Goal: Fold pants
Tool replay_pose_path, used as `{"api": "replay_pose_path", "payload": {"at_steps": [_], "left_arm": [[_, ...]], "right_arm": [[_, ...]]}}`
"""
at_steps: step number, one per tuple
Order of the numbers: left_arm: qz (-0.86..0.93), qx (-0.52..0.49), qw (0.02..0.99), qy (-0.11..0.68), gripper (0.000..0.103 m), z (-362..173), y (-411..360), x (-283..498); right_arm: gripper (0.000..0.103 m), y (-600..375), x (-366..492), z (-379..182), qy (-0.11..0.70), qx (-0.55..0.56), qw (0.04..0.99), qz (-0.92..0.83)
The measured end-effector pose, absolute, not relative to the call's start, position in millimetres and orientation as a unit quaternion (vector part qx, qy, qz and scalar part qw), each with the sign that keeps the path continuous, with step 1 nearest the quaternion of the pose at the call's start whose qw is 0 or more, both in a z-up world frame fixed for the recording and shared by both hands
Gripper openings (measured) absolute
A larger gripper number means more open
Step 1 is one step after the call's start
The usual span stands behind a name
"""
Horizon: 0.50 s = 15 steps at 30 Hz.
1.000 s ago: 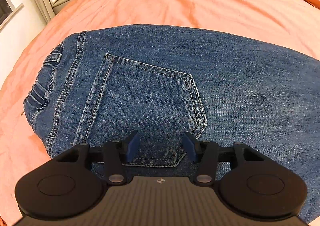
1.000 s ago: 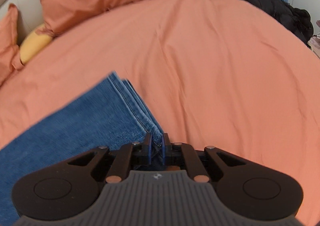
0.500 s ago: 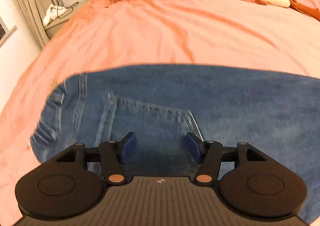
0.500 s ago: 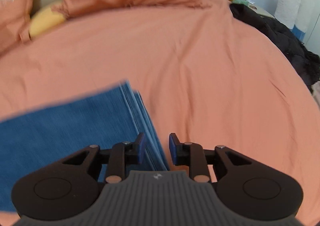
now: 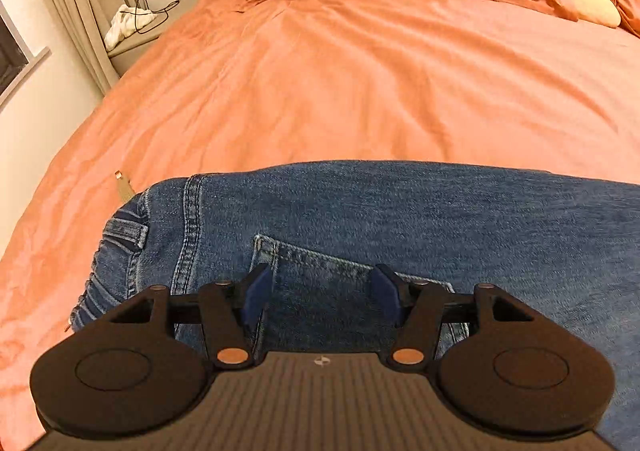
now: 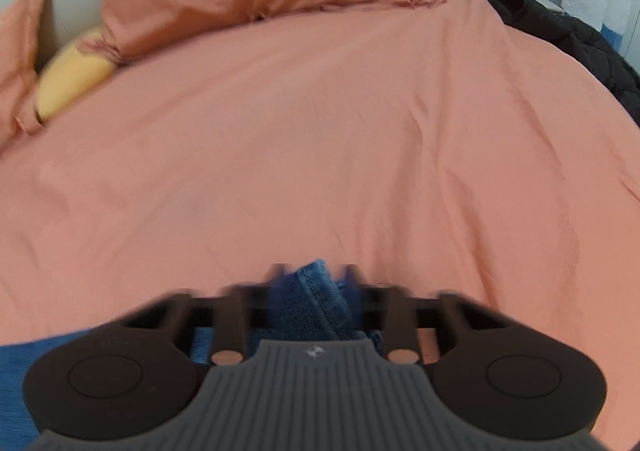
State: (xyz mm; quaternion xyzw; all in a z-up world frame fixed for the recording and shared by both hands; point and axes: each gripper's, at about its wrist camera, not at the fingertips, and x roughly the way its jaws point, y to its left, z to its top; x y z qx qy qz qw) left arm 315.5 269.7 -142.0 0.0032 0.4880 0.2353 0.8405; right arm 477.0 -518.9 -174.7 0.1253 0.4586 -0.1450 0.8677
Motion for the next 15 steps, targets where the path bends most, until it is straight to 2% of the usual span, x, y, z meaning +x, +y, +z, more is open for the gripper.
{"api": "replay_pose_path", "payload": {"at_steps": [5, 7, 10, 15], "left_arm": [[0.222, -0.001, 0.853, 0.473, 0.068, -143, 267, 315], [0.218, -0.004, 0.855, 0.471, 0.067, -146, 268, 318], [0.217, 0.008, 0.856, 0.47, 0.067, -152, 267, 321], [0.218, 0.013, 0.861, 0.459, 0.066, -147, 259, 321]], "right_arm": [[0.0, -515, 476, -159, 0.408, 0.086, 0.889, -0.188], [0.0, -521, 480, -164, 0.402, 0.04, 0.876, -0.262], [0.0, -558, 475, -177, 0.427, 0.119, 0.853, -0.276], [0.0, -559, 456, -173, 0.437, 0.123, 0.865, -0.214]]}}
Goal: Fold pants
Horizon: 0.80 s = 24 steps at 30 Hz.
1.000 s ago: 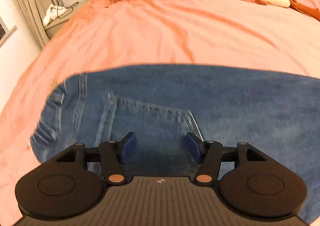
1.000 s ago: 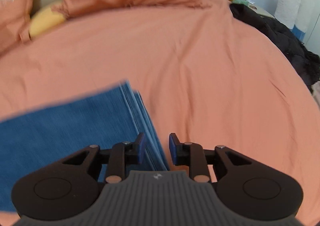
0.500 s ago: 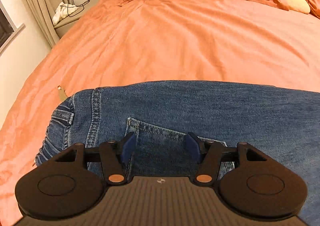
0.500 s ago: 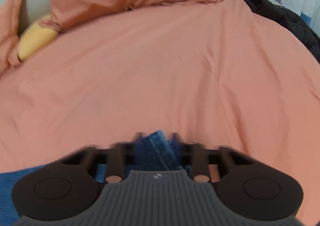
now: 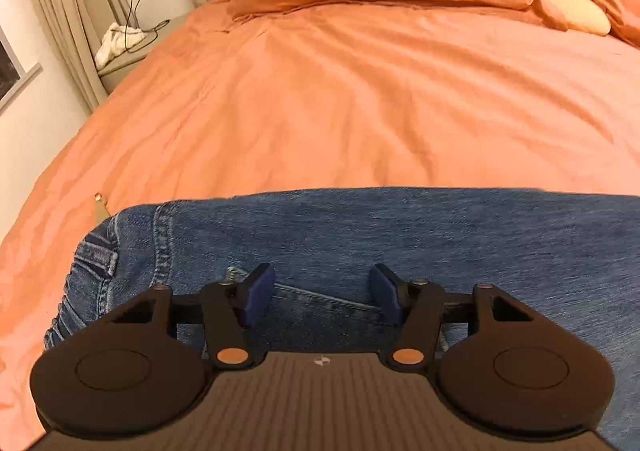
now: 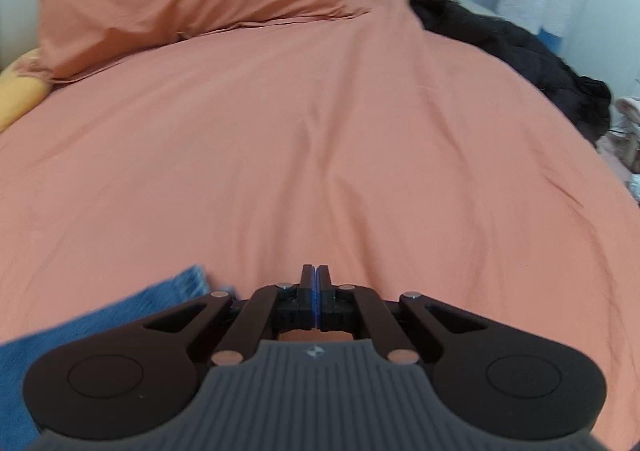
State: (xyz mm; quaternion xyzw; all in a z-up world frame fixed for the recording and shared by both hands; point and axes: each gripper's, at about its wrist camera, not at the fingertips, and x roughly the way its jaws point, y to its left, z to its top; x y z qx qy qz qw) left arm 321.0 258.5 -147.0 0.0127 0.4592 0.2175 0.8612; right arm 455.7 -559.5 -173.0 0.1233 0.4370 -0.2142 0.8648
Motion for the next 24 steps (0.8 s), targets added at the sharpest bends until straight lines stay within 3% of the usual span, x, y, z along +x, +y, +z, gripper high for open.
{"api": "replay_pose_path", "payload": {"at_steps": [1, 4, 8, 16, 19, 24], "left_arm": [[0.216, 0.014, 0.864, 0.455, 0.066, -144, 254, 320], [0.194, 0.015, 0.875, 0.444, 0.066, -132, 241, 320], [0.143, 0.022, 0.884, 0.445, 0.066, -120, 209, 323], [0.065, 0.046, 0.893, 0.443, 0.066, -111, 125, 336], [0.041, 0.048, 0.895, 0.441, 0.066, -110, 88, 342], [-0.017, 0.072, 0.894, 0.441, 0.061, -110, 32, 354]], "right_arm": [[0.001, -561, 450, -170, 0.438, 0.133, 0.866, -0.201], [0.029, -568, 425, -163, 0.441, 0.163, 0.864, -0.182], [0.037, -578, 380, -163, 0.436, 0.236, 0.852, -0.168], [0.035, -562, 324, -184, 0.419, 0.349, 0.824, -0.152], [0.007, -563, 329, -196, 0.416, 0.366, 0.816, -0.166], [0.0, -562, 318, -192, 0.411, 0.339, 0.83, -0.163]]}}
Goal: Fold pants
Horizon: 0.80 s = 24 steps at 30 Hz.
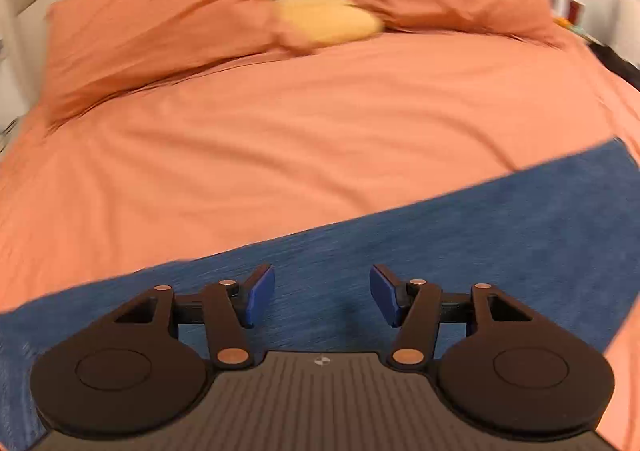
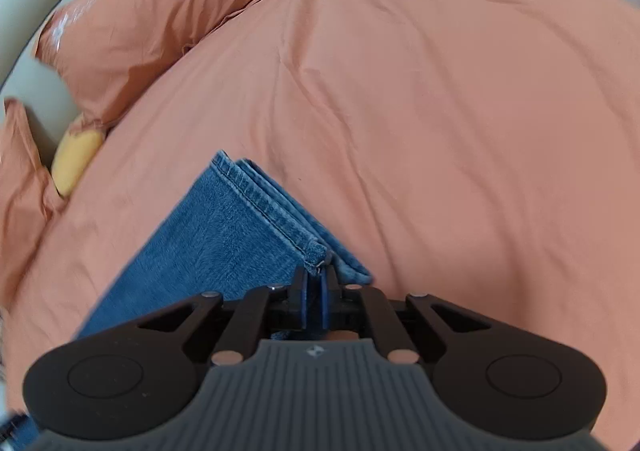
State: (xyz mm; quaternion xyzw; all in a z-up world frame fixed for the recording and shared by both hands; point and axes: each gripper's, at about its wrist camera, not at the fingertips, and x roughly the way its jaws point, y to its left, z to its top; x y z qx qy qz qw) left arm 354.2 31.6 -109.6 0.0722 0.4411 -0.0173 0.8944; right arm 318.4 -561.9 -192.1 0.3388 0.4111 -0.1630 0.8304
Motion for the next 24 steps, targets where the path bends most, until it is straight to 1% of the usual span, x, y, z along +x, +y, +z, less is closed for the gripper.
{"api": "replay_pose_path", "payload": {"at_steps": [3, 6, 7, 8, 9, 10, 12, 16, 18, 19, 21, 23, 24], "left_arm": [[-0.059, 0.089, 0.886, 0.451, 0.056, -118, -3, 364], [-0.097, 0.104, 0.877, 0.459, 0.055, -127, -36, 376], [-0.11, 0.111, 0.874, 0.461, 0.055, -131, -46, 379], [-0.121, 0.119, 0.871, 0.462, 0.055, -135, -56, 382], [-0.128, 0.127, 0.868, 0.462, 0.055, -140, -65, 384], [-0.133, 0.135, 0.865, 0.464, 0.055, -146, -73, 389], [-0.142, 0.142, 0.861, 0.467, 0.052, -155, -87, 397], [-0.146, 0.141, 0.859, 0.469, 0.051, -168, -108, 420], [-0.147, 0.139, 0.857, 0.473, 0.046, -175, -117, 430], [-0.147, 0.138, 0.857, 0.475, 0.045, -179, -121, 437], [-0.143, 0.142, 0.857, 0.474, 0.042, -185, -128, 448], [-0.14, 0.145, 0.859, 0.471, 0.042, -190, -134, 456], [-0.14, 0.146, 0.86, 0.469, 0.039, -192, -136, 460]], "right_arm": [[0.0, -569, 318, -208, 0.418, 0.354, 0.822, -0.155], [0.002, -571, 314, -208, 0.409, 0.354, 0.83, -0.137], [0.008, -571, 308, -205, 0.404, 0.354, 0.833, -0.133], [0.019, -570, 303, -202, 0.4, 0.355, 0.835, -0.131], [0.028, -571, 298, -201, 0.395, 0.358, 0.837, -0.125], [0.039, -572, 293, -201, 0.39, 0.363, 0.837, -0.122], [0.038, -576, 287, -207, 0.39, 0.382, 0.829, -0.118], [0.037, -588, 280, -231, 0.376, 0.451, 0.802, -0.108], [0.038, -590, 280, -239, 0.356, 0.478, 0.797, -0.097], [0.037, -591, 281, -243, 0.347, 0.492, 0.793, -0.093], [0.032, -595, 283, -252, 0.335, 0.516, 0.783, -0.089], [0.024, -597, 286, -261, 0.328, 0.534, 0.775, -0.085], [0.023, -599, 286, -265, 0.324, 0.54, 0.773, -0.081]]}}
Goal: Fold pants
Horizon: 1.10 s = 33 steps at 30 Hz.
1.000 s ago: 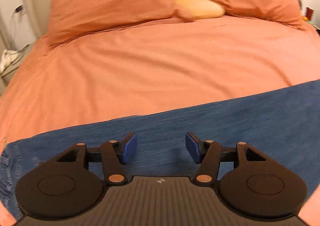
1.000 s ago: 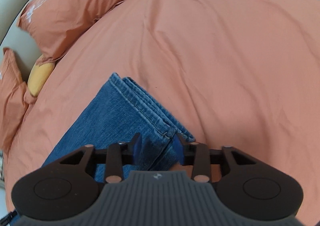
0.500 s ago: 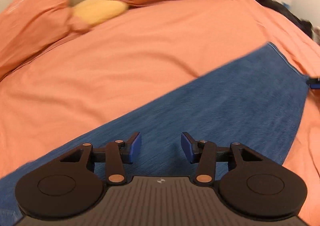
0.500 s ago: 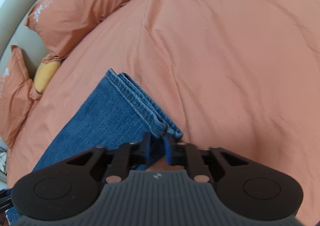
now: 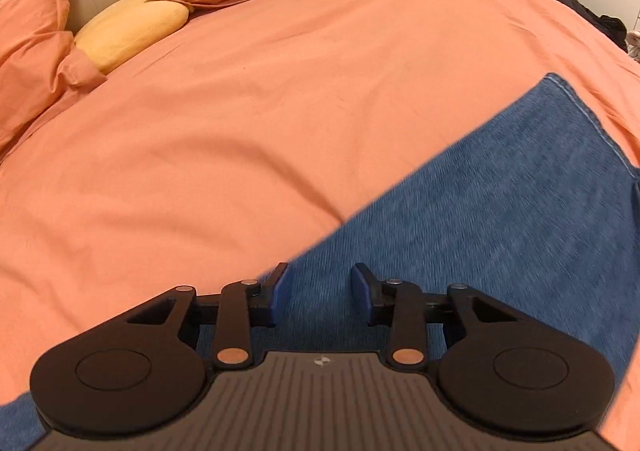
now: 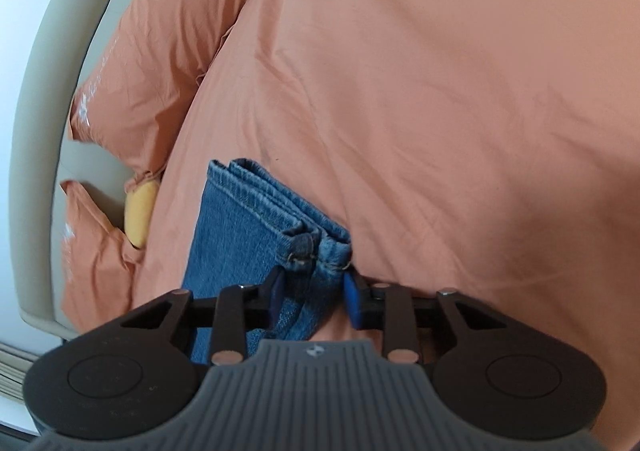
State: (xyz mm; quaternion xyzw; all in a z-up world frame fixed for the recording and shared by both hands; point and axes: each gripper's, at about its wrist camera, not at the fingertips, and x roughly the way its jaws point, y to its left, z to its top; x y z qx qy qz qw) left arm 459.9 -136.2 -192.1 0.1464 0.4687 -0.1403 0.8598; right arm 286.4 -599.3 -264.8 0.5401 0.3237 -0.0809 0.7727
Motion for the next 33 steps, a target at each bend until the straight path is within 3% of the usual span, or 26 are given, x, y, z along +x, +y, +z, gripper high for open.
{"api": "replay_pose_path", "payload": {"at_steps": [4, 6, 8, 10, 12, 15, 16, 19, 22, 26, 33], "left_arm": [[-0.14, 0.138, 0.856, 0.478, 0.038, -198, -140, 476], [-0.138, 0.136, 0.857, 0.478, 0.038, -199, -141, 478], [-0.14, 0.141, 0.858, 0.473, 0.038, -199, -141, 477], [-0.141, 0.143, 0.859, 0.471, 0.038, -199, -142, 476], [-0.136, 0.136, 0.859, 0.474, 0.038, -200, -143, 478], [-0.128, 0.143, 0.858, 0.476, 0.038, -200, -148, 478], [-0.127, 0.149, 0.857, 0.476, 0.038, -200, -150, 477], [-0.129, 0.152, 0.853, 0.482, 0.038, -200, -152, 482], [-0.128, 0.157, 0.85, 0.486, 0.037, -197, -154, 483], [-0.14, 0.151, 0.85, 0.484, 0.024, -178, -152, 470], [-0.22, 0.155, 0.826, 0.496, 0.02, -166, -141, 404]], "right_arm": [[0.021, -604, 289, -274, 0.309, 0.561, 0.765, -0.069], [0.026, -605, 288, -274, 0.298, 0.579, 0.756, -0.069], [0.05, -606, 282, -271, 0.275, 0.607, 0.743, -0.065], [0.066, -603, 280, -264, 0.262, 0.613, 0.742, -0.064], [0.068, -595, 292, -255, 0.288, 0.586, 0.753, -0.079], [0.046, -581, 309, -243, 0.334, 0.522, 0.774, -0.129], [0.027, -577, 311, -240, 0.344, 0.507, 0.776, -0.148], [0.012, -577, 306, -245, 0.345, 0.499, 0.78, -0.155], [0.007, -578, 303, -245, 0.348, 0.493, 0.784, -0.146], [0.004, -575, 308, -220, 0.348, 0.462, 0.806, -0.126], [0.003, -557, 314, -156, 0.351, 0.361, 0.86, -0.085]]}}
